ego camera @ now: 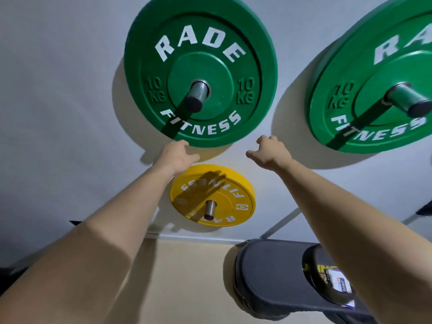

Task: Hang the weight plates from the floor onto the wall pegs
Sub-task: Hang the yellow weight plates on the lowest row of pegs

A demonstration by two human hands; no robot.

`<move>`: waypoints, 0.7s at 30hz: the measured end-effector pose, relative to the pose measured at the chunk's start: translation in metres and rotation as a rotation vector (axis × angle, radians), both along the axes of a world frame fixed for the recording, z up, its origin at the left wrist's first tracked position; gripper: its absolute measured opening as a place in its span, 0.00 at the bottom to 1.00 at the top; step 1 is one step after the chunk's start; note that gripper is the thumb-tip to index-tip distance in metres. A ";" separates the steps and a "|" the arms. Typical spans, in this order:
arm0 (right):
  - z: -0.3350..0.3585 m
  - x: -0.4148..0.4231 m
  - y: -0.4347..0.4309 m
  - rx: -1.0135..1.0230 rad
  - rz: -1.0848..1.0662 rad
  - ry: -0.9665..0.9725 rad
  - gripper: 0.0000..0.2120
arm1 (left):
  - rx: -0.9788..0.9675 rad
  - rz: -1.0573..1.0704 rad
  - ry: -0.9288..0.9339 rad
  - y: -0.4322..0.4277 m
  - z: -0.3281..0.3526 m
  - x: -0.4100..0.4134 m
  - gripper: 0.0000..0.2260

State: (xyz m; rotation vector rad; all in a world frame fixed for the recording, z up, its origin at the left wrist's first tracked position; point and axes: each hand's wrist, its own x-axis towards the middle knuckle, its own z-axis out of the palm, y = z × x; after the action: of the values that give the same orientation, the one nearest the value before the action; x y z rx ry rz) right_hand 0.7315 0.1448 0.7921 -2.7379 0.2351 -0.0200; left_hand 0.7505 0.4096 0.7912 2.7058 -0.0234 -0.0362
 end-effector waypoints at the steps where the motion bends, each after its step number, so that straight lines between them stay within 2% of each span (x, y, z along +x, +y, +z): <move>1: 0.010 -0.010 0.001 -0.006 0.000 -0.009 0.30 | -0.001 -0.017 -0.005 -0.001 0.010 -0.009 0.31; 17: 0.135 -0.249 0.037 -0.199 -0.012 -0.160 0.27 | 0.028 -0.167 -0.155 0.005 0.138 -0.241 0.26; 21: 0.154 -0.303 0.018 -0.217 0.014 -0.183 0.28 | 0.035 -0.158 -0.163 -0.015 0.151 -0.294 0.29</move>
State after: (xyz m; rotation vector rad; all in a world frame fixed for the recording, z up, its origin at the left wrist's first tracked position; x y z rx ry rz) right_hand 0.4289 0.1630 0.9463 -2.9289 0.1711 -0.3072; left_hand 0.4564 0.3949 0.9423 2.7287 -0.2875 0.1374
